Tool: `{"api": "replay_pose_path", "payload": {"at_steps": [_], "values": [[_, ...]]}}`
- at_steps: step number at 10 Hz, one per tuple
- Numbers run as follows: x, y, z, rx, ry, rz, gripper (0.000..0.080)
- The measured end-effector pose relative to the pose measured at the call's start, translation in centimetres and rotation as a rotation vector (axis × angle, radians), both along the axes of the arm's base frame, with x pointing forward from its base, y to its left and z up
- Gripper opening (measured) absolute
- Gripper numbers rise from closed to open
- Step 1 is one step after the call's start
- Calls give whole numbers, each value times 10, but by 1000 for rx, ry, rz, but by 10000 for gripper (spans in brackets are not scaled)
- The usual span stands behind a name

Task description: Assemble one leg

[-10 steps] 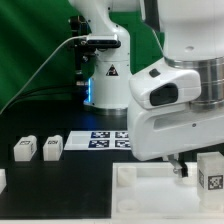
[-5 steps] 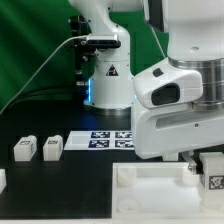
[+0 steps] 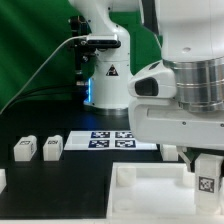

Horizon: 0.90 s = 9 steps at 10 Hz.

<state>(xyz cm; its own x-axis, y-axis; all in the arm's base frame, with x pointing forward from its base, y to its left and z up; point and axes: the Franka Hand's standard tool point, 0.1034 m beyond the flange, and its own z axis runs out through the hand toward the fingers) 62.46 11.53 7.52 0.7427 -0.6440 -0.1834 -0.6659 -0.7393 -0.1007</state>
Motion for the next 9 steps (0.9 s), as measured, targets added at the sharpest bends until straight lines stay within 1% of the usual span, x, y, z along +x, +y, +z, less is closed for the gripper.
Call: {"api": "replay_pose_path", "payload": {"at_steps": [1,2,3,4,5,6,7,8,9], "values": [[1,0,0,25,9,-196,295],[2,-1,-1,64,32,-350,295],[3,1,-2,129,63,-605,295],[4,5,-1,138,108,-769,295],[3,7,-1,135,131,-840,295],[2,6,-2,133,131,-835,295],[2,6,-2,134,124,-810,373],[1,7,-3,135,111,-761,513],[-8,8,-8,129,103,-690,610]]}}
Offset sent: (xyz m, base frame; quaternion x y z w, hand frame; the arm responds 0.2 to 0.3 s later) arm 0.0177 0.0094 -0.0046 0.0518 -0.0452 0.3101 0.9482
